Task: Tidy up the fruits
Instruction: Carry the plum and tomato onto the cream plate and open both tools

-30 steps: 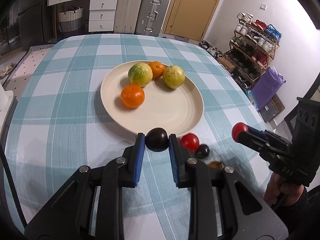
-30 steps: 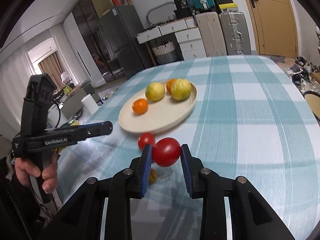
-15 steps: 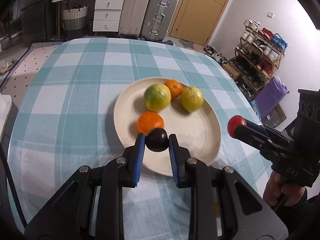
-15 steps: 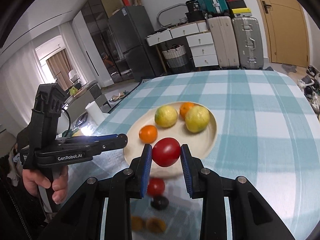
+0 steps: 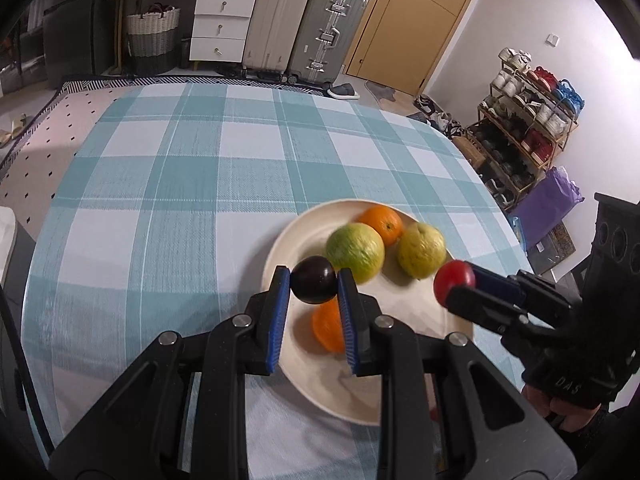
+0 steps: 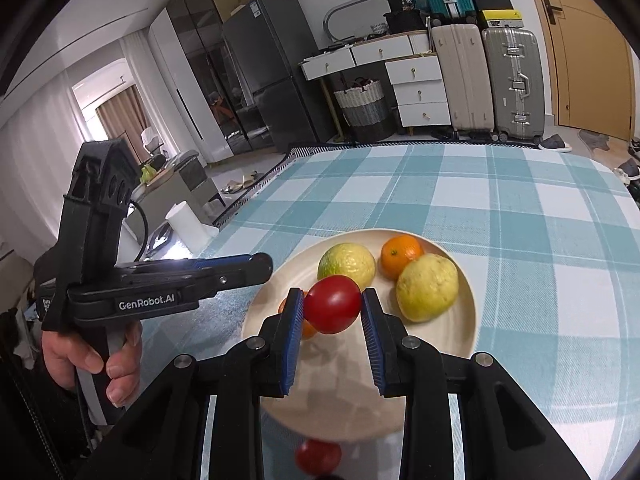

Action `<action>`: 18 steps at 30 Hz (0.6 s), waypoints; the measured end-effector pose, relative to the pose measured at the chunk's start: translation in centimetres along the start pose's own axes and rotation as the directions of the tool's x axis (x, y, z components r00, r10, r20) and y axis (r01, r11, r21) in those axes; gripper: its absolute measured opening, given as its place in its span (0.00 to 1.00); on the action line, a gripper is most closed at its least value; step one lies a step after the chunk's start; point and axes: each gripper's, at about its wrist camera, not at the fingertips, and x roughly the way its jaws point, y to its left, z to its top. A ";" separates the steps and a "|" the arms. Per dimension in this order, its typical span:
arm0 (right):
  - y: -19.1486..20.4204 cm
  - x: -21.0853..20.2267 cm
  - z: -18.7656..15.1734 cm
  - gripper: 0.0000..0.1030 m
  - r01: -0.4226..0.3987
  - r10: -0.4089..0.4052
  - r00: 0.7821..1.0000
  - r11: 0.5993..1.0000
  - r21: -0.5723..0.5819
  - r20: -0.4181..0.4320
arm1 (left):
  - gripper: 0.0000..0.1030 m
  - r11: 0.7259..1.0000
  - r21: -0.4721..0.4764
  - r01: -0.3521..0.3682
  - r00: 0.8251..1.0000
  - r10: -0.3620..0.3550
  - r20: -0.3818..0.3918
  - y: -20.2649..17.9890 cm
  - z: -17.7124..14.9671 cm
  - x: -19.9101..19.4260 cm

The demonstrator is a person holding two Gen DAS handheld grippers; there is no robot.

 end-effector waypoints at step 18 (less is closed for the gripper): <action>-0.3 5.2 0.2 0.29 0.021 -0.020 0.994 1.000 0.000 -0.108 | 0.21 0.998 -0.024 0.056 0.996 -0.057 -0.066 0.9 0.9 3.9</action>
